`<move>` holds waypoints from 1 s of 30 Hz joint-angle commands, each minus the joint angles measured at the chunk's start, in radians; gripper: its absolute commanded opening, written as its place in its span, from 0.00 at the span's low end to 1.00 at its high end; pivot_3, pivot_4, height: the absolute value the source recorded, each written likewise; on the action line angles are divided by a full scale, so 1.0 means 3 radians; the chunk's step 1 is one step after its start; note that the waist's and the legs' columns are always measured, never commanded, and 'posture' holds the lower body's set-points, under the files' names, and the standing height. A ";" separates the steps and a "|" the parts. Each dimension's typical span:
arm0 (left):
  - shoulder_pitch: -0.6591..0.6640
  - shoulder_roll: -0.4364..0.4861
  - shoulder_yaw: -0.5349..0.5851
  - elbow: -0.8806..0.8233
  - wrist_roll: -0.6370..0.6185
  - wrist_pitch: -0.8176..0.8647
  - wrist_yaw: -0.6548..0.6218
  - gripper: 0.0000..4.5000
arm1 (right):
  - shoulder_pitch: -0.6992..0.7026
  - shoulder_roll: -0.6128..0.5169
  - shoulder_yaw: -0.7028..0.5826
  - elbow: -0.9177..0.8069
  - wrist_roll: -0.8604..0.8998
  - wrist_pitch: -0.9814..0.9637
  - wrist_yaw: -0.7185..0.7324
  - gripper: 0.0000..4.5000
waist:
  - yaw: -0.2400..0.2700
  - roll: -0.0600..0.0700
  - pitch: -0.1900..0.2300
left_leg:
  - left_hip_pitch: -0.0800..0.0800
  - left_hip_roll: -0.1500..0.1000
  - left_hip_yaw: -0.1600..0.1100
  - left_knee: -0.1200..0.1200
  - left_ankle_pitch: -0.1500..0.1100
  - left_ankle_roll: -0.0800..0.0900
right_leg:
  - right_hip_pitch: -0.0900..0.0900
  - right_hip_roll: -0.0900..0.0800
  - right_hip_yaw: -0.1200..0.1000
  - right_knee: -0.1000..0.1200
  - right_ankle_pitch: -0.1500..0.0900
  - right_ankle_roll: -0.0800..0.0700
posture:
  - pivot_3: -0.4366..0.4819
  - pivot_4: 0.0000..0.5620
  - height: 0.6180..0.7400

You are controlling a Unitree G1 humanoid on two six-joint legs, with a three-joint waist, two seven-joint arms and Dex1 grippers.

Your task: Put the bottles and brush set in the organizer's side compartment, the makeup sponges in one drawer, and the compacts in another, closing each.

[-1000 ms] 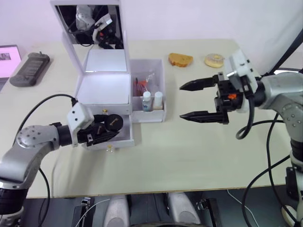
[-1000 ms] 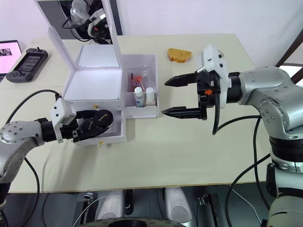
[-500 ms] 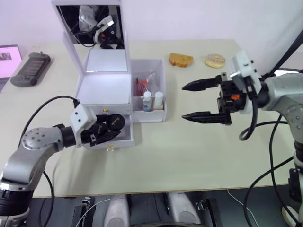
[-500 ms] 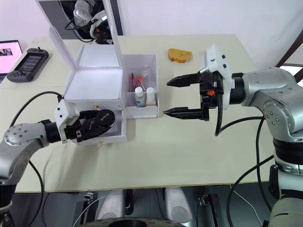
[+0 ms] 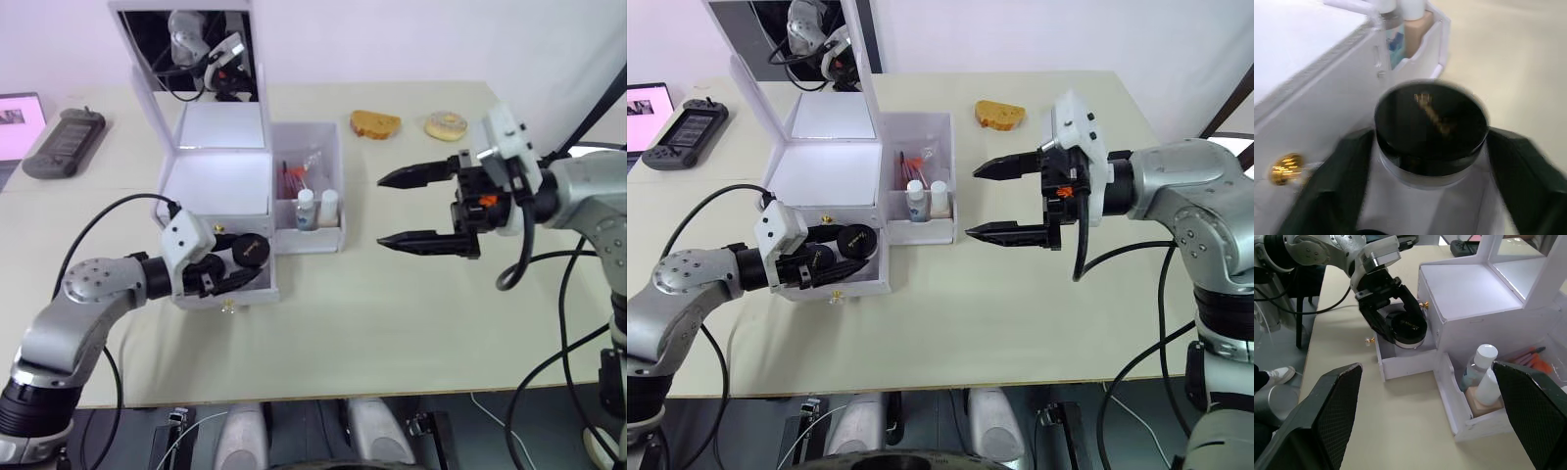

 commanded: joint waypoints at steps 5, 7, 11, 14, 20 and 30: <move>-0.0006 0.0022 0.0236 0.0003 -0.0035 -0.0036 0.0039 0.99 | 0.0019 -0.0009 -0.0088 -0.0078 0.0035 -0.0099 -0.0008 1.00 | 0.0005 -0.0001 -0.0001 | 0.0000 0.0000 -0.0004 0.0001 0.0002 -0.0002 | 0.0003 0.0001 -0.0003 -0.0002 0.0000 0.0000 | 0.48 0.27 1.00; 0.0016 0.0028 0.0258 0.0018 -0.0028 -0.0064 0.0024 0.99 | 0.0063 -0.0026 -0.0121 -0.0075 0.0047 -0.0126 0.0021 1.00 | 0.0005 -0.0001 0.0000 | -0.0001 0.0000 -0.0004 0.0000 0.0002 -0.0002 | 0.0003 0.0000 -0.0003 -0.0003 0.0000 0.0001 | 0.48 0.27 1.00; 0.0080 0.0011 0.0304 0.0023 -0.0048 -0.0107 0.0000 0.99 | 0.0168 -0.0075 -0.0180 -0.0059 0.0049 -0.0201 0.0109 1.00 | 0.0002 -0.0001 -0.0001 | 0.0000 0.0000 -0.0005 0.0000 0.0002 -0.0002 | 0.0003 0.0001 -0.0003 -0.0002 0.0000 0.0001 | 0.48 0.27 1.00; 0.0103 0.0007 0.0320 0.0033 -0.0043 -0.0134 -0.0007 0.99 | 0.0180 -0.0094 -0.0175 -0.0047 0.0040 -0.0227 0.0141 1.00 | -0.0004 -0.0001 0.0000 | 0.0000 0.0000 -0.0005 0.0000 0.0002 -0.0002 | 0.0003 0.0001 -0.0003 -0.0001 0.0000 0.0001 | 0.48 0.27 1.00; 0.0158 0.0020 0.0373 0.0024 -0.0075 -0.0167 -0.0045 0.99 | 0.0089 -0.0067 -0.0097 -0.0052 0.0042 -0.0178 0.0114 1.00 | -0.0005 -0.0001 0.0000 | 0.0000 0.0000 -0.0005 0.0000 0.0002 -0.0002 | 0.0003 0.0001 -0.0003 -0.0002 0.0000 0.0001 | 0.48 0.27 1.00; 0.0178 0.0051 0.0354 -0.0071 -0.0105 -0.0132 -0.0105 0.99 | -0.0010 -0.0031 -0.0020 -0.0049 0.0042 -0.0120 0.0060 1.00 | -0.0001 -0.0001 0.0000 | 0.0000 0.0000 -0.0004 0.0000 0.0002 -0.0002 | 0.0003 0.0001 -0.0003 -0.0002 0.0000 0.0000 | 0.48 0.27 1.00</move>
